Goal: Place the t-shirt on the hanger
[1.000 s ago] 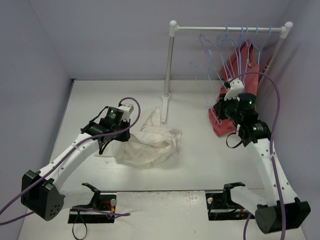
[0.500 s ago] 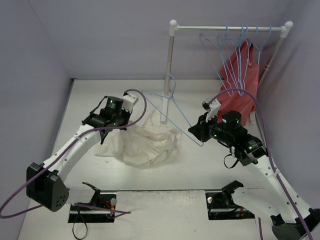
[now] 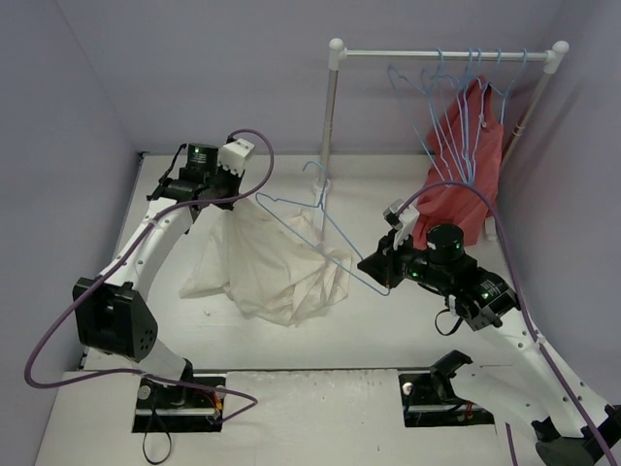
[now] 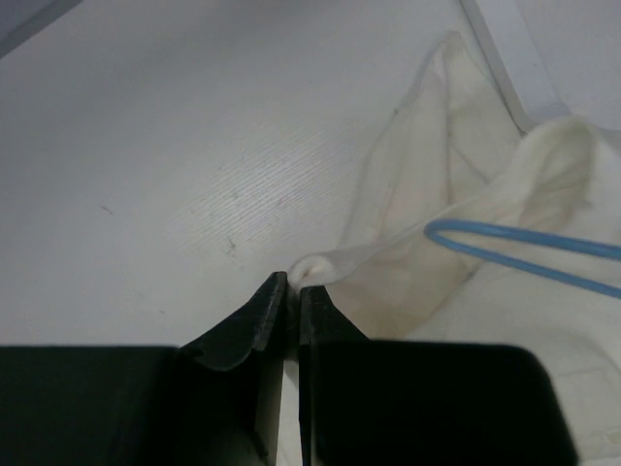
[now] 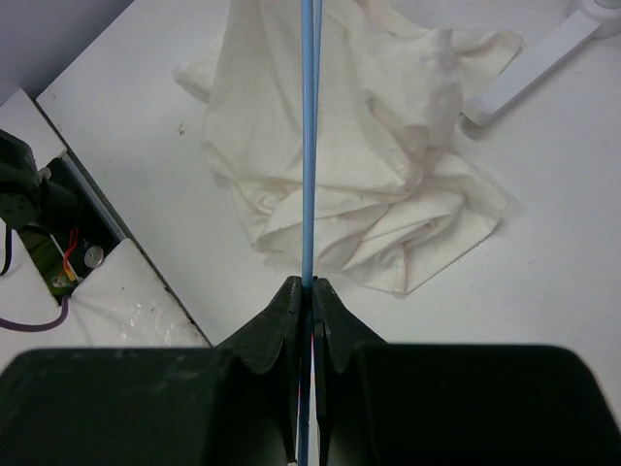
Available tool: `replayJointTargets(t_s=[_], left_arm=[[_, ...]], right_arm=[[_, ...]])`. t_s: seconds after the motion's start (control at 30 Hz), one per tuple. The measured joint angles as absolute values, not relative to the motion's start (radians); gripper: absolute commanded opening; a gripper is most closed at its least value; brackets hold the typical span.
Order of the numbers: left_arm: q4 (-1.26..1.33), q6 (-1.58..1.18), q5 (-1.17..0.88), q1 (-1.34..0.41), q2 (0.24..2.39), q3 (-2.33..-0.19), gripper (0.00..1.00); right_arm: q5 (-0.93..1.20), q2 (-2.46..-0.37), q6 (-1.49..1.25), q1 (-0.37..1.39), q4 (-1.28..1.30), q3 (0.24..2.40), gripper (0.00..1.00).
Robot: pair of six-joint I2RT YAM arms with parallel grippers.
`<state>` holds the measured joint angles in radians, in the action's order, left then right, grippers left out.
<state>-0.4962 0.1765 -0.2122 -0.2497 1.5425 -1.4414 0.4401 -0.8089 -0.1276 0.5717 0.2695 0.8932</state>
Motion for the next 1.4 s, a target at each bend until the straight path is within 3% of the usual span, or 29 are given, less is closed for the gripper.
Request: replayJointTargets(t_s=[1.07, 1.4], left_arm=[[-0.606, 0.282, -0.541, -0.254, 1.391, -1.41, 0.0], [-0.675, 0.319, -0.637, -0.254, 1.318, -1.488, 0.0]], right_arm=[[0.587, -0.824, -0.069, 0.605, 0.2, 0.841, 0.0], [0.672, -0.905, -0.021, 0.605, 0.173, 0.94, 0.0]])
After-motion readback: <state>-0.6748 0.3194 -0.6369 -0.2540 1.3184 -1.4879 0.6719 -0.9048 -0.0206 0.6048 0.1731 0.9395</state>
